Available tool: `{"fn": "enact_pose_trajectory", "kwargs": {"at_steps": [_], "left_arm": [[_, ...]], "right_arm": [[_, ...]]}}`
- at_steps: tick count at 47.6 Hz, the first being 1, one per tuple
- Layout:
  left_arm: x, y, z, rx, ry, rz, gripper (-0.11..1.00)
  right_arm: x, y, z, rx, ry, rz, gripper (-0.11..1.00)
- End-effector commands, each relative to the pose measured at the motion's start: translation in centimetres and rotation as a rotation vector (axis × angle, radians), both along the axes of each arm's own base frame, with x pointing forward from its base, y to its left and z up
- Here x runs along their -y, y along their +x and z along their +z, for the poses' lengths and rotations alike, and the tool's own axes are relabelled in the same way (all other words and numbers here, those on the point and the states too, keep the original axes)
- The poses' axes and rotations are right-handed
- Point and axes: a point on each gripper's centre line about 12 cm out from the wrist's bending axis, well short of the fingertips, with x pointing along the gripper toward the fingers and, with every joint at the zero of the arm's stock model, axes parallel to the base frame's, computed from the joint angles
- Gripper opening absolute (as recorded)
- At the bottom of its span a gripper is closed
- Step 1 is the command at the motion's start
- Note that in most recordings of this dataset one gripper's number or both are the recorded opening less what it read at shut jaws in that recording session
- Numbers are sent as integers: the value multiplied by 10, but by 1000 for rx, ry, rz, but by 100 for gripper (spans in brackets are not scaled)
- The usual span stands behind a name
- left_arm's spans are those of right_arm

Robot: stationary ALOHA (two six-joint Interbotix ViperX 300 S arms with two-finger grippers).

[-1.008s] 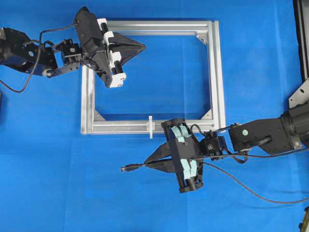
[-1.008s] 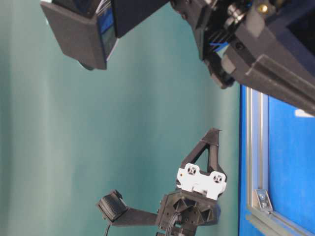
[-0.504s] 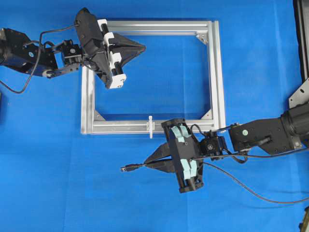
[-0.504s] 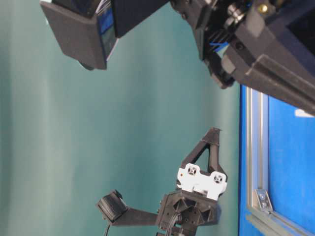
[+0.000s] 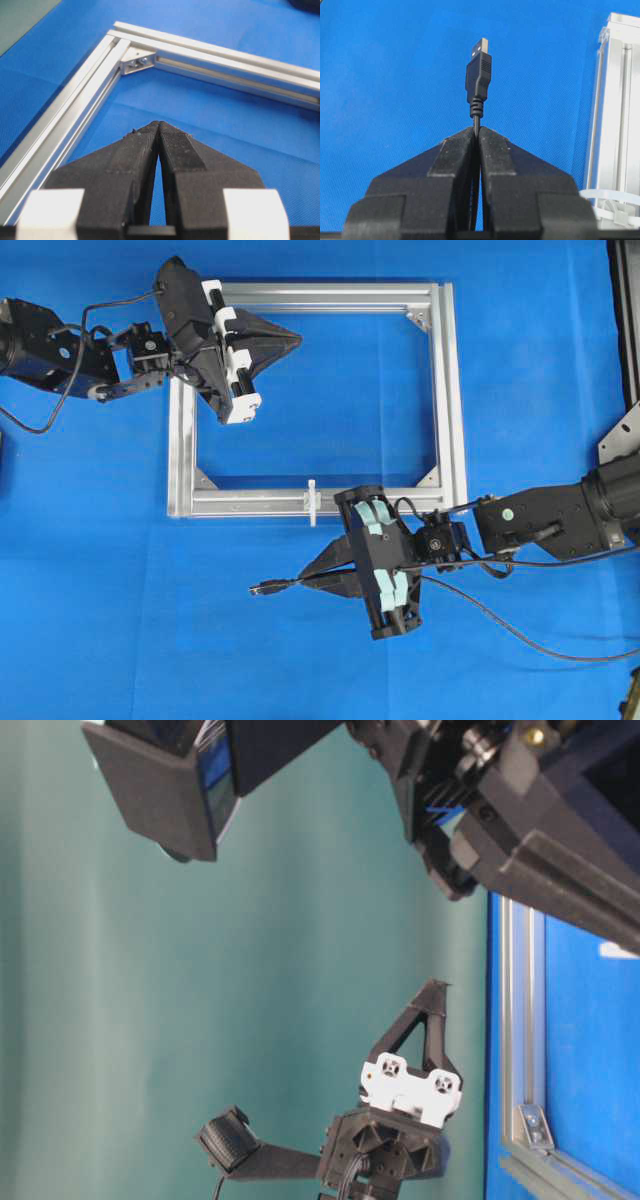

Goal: Insert the wire through the string loop located in the center.
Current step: 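Close the right gripper on the cable just behind the USB plug and lift, then carry the plug with the right gripper toward the white zip-tie loop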

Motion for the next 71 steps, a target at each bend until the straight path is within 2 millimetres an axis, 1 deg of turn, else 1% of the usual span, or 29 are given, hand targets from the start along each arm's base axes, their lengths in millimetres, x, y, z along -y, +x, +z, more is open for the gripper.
{"fn": "enact_pose_trajectory", "kwargs": {"at_steps": [1, 19, 27, 34, 48, 55, 60, 68, 71], "left_arm": [[1, 1, 15, 41, 12, -4, 0], [1, 1, 15, 41, 13, -5, 0], [2, 2, 15, 41, 12, -7, 0], [4, 2, 15, 41, 12, -12, 0], [5, 0, 13, 37, 11, -13, 0], [5, -1, 13, 32, 11, -15, 0], [6, -2, 12, 31, 10, -16, 0], [6, -2, 12, 31, 10, -16, 0], [6, -2, 12, 29, 9, -15, 0]], "right_arm": [[-2, 3, 17, 48, 11, 5, -2], [-2, 3, 17, 46, 10, 5, -2], [-1, -2, 15, 39, 9, 5, -2], [1, -17, 11, 17, 9, 6, -2], [8, -64, 10, -10, 6, 23, -2], [13, -82, 8, -20, 3, 23, -2], [16, -88, 8, -14, 4, 21, -2], [17, -84, 9, -9, 5, 13, -2], [21, -82, 8, -11, 5, -1, -2]]}}
